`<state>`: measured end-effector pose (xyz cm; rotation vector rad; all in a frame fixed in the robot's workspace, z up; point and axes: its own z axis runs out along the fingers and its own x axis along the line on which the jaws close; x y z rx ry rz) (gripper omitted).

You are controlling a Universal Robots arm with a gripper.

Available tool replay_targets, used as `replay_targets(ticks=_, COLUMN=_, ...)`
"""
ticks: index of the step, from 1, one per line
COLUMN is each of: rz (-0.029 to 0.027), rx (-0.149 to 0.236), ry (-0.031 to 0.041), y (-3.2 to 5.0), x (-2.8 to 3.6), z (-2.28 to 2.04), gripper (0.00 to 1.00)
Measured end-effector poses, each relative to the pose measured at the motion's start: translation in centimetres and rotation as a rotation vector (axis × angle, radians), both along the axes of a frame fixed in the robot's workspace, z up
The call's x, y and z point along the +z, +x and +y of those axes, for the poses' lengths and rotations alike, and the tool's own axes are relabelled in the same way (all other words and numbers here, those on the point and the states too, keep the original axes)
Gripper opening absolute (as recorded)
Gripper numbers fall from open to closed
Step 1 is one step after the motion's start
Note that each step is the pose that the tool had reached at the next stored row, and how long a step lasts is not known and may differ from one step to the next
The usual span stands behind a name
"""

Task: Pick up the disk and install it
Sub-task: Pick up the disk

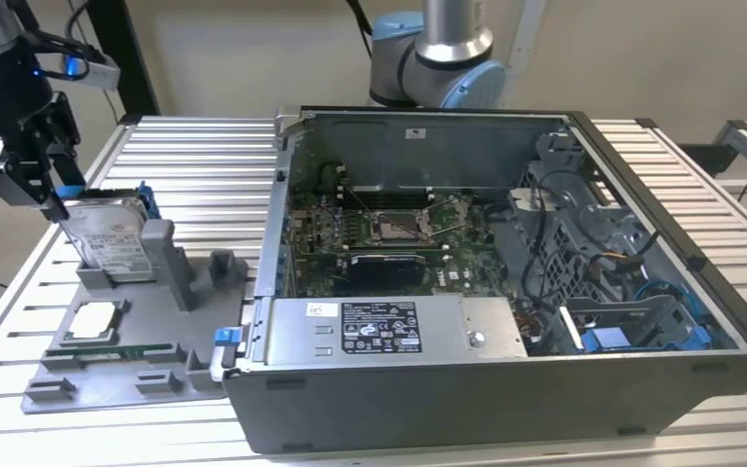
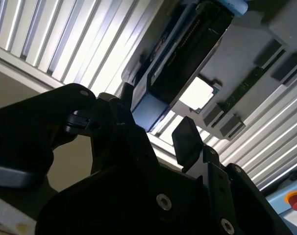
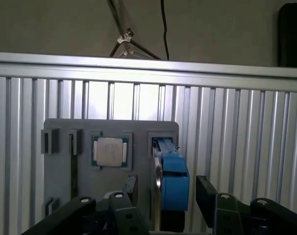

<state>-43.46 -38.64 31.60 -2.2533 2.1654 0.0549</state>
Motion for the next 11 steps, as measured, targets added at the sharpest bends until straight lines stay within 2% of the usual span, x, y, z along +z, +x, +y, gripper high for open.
replay_targets(ticks=5, rz=-0.0001, rx=0.004, ry=0.0025, y=0.05, x=-0.56, z=0.03, gripper=1.0)
replay_targets(ticks=11, rz=-0.0002, rx=0.012, ry=0.0045, y=0.11, x=-0.69, z=0.03, gripper=1.0)
